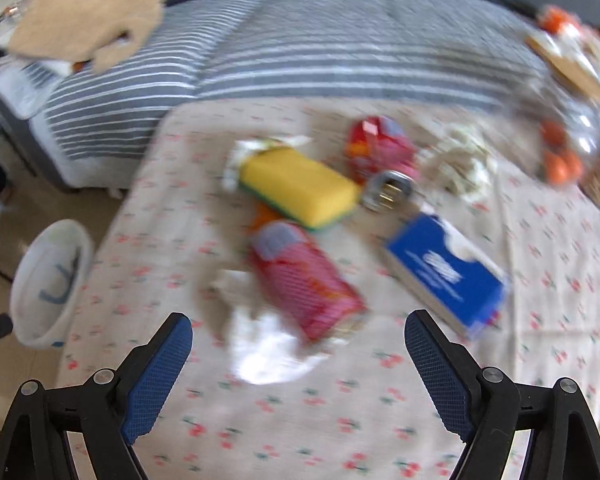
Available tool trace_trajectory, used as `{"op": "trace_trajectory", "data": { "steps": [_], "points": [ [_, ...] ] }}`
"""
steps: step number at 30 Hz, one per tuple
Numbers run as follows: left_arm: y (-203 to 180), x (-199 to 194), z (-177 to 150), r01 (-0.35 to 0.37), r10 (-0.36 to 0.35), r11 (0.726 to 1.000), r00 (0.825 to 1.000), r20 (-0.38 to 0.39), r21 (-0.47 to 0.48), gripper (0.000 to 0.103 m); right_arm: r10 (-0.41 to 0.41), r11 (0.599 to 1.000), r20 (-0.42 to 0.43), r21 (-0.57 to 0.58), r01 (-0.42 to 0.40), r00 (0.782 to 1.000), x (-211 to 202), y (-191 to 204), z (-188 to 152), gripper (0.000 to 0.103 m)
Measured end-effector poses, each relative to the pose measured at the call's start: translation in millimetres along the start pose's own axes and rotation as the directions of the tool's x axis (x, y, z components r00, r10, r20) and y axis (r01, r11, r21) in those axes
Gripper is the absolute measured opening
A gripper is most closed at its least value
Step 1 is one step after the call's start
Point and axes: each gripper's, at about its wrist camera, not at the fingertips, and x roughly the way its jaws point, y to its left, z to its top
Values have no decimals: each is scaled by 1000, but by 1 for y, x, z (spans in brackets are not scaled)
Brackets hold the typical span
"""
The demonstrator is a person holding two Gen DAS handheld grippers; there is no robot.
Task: Collect trash
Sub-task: 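Grasp the red can with the left tool while the right tool grasps the blue biscuit box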
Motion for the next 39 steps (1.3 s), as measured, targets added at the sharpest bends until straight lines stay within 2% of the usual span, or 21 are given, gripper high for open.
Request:
{"op": "trace_trajectory", "data": {
  "steps": [5, 10, 14, 18, 21, 29, 33, 36, 38, 39],
  "points": [
    [-54, 10, 6, 61, -59, 996, 998, -20, 60, 91, -35, 996, -4, 77, 35, 999, -3, -43, 1, 90],
    [-100, 17, 18, 99, -98, 993, 995, -20, 62, 91, -60, 989, -31, 135, 63, 998, -2, -79, -2, 90],
    [-134, 21, 30, 165, -164, 984, 986, -18, 69, 90, -83, 983, -42, 158, 89, 996, -2, -104, -3, 90],
    [-170, 32, 45, 226, -224, 973, 973, -48, 39, 75, -131, 978, -43, 160, 137, 990, -2, -129, -3, 90],
    [-197, 48, 55, 194, -191, 980, 978, -84, 38, 66, -134, 973, -51, 184, 141, 990, -2, -146, -3, 90],
    [-219, 76, 66, 61, -61, 998, 988, -141, -9, 65, -131, 972, -58, 188, 140, 990, -6, -167, -5, 90],
    [-227, 85, 68, 61, -64, 998, 984, -168, -22, 65, -129, 973, -77, 180, 141, 989, -4, -172, -8, 90],
    [-230, 90, 67, 55, -52, 998, 984, -173, 11, 65, -112, 971, -100, 199, 130, 989, 0, -177, -10, 90],
    [-230, 98, 65, 70, -65, 997, 976, -207, 16, 65, -105, 969, -109, 211, 126, 989, 1, -180, -11, 90],
    [-227, 103, 63, 100, -98, 995, 969, -228, -1, 60, -104, 968, -113, 215, 127, 988, 2, -182, -11, 90]
  ]
}}
